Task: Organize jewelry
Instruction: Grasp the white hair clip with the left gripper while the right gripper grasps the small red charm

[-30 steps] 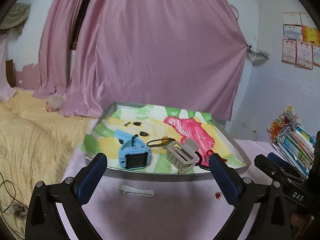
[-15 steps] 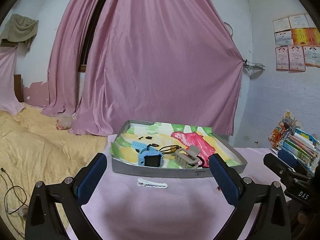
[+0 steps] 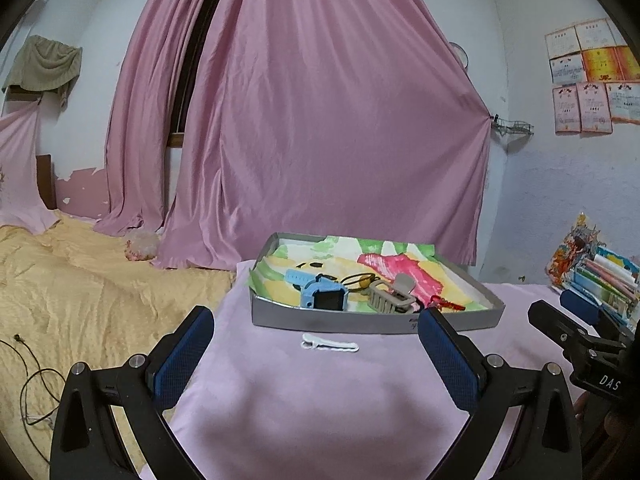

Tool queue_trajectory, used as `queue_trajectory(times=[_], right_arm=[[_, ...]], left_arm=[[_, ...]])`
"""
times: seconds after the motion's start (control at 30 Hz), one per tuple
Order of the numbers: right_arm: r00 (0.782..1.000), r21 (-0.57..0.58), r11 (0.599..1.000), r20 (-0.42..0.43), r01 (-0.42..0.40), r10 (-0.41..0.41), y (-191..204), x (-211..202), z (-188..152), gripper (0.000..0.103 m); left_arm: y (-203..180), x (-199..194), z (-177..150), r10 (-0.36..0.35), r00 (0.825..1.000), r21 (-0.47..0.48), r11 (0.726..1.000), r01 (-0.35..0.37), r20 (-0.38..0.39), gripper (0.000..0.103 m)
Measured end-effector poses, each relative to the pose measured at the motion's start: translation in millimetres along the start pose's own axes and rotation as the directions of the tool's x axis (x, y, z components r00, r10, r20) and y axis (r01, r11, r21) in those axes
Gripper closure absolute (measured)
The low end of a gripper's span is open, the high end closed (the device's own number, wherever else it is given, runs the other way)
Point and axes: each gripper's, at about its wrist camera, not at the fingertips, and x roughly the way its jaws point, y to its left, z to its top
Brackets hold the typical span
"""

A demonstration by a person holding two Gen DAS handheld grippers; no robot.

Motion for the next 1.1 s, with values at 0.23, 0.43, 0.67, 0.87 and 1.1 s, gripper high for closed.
queue_trajectory(times=[0.23,0.43,0.67,0.87,1.1], right_arm=[[0.998,-0.009,1.0,-0.059,0.0,-0.001,2.4,13.9,-2.3,0.003],[0.992,-0.025,1.0,-0.124,0.017,-0.02,5.2,25.9,-1.1,0.003],[0.968,-0.034,0.999,-0.249,0.024,-0.032,2.8,48.1,-3.9,0.003],[0.925,-0.007,1.0,-0.38,0.0,-0.003,-5.1,72.2,-8.1,0.003],[0.885,0.003,0.999,-0.464,-0.048,0.044,-3.7,93.9,-13.4,0.028]], left_arm=[[1.9,15.3,-2.6,0.01,0.997,0.041,0.999,-0.007,-0.071,0.001],[5.6,34.0,-2.2,0.015,0.986,0.068,0.998,-0.004,-0.163,0.001],[10.3,59.8,-2.1,0.022,0.959,0.081,0.997,0.001,-0.281,0.001],[8.0,82.9,-1.1,0.026,0.929,0.099,0.995,0.011,-0.368,0.001],[7.2,106.8,-1.3,0.003,0.9,0.099,0.994,0.045,-0.436,0.001]])
